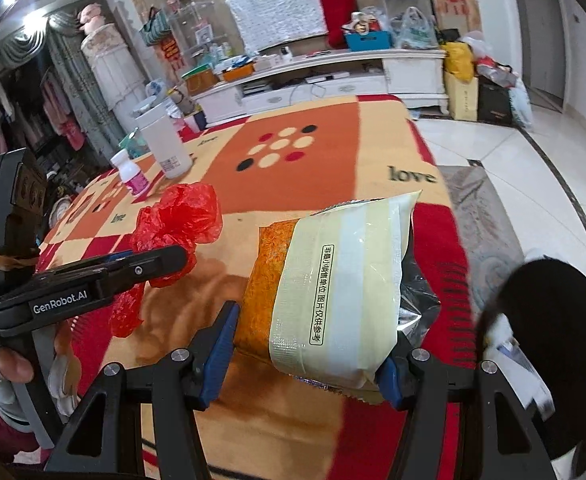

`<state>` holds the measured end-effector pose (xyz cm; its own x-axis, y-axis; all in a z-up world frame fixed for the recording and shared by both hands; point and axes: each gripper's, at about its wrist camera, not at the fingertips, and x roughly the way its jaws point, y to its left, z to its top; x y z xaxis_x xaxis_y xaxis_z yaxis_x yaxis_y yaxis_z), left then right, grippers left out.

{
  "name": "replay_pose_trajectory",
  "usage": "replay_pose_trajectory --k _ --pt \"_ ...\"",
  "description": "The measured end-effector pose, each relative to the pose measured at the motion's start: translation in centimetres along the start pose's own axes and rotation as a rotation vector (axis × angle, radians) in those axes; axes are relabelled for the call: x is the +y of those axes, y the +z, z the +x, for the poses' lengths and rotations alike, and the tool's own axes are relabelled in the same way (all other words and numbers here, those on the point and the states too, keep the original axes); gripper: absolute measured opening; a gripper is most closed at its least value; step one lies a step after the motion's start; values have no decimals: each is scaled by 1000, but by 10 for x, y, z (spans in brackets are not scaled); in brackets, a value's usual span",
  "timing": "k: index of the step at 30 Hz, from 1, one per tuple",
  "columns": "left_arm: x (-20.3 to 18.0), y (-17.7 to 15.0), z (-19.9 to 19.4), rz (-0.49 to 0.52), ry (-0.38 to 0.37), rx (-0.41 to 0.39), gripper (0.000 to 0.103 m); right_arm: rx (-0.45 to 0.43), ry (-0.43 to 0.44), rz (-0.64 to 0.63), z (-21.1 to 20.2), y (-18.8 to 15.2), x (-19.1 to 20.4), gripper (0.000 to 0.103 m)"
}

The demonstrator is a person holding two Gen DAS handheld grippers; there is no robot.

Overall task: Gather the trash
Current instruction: 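Carry red bag and snack bag to the black bin and open both tools over it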

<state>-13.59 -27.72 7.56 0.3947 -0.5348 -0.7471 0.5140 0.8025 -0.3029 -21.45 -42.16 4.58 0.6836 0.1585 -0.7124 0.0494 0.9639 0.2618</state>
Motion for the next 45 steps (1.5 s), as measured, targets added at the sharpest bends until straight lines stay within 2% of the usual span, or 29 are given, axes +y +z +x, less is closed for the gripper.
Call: replay_pose_trajectory --k 9,19,34,38,41,43,45 --pt "-38 -2 15 57 -31 17 39 -25 -43 68 -25 -13 -33 59" --pt "-62 -1 29 91 -68 38 39 -47 -93 132 -46 -23 -68 59" --pt "-120 -5 60 147 -156 97 39 -42 -233 293 -70 -50 -149 59" --pt "-137 -4 70 158 -180 112 39 -32 -307 326 -68 -52 -169 67" --pt "-154 -4 78 176 -211 131 39 -37 -321 359 -72 -55 -181 71" --pt "-165 -4 86 187 -233 154 39 -48 -322 377 -78 -57 -186 78" --pt "-175 -6 96 193 -254 174 40 -62 -325 388 -86 -59 -188 78"
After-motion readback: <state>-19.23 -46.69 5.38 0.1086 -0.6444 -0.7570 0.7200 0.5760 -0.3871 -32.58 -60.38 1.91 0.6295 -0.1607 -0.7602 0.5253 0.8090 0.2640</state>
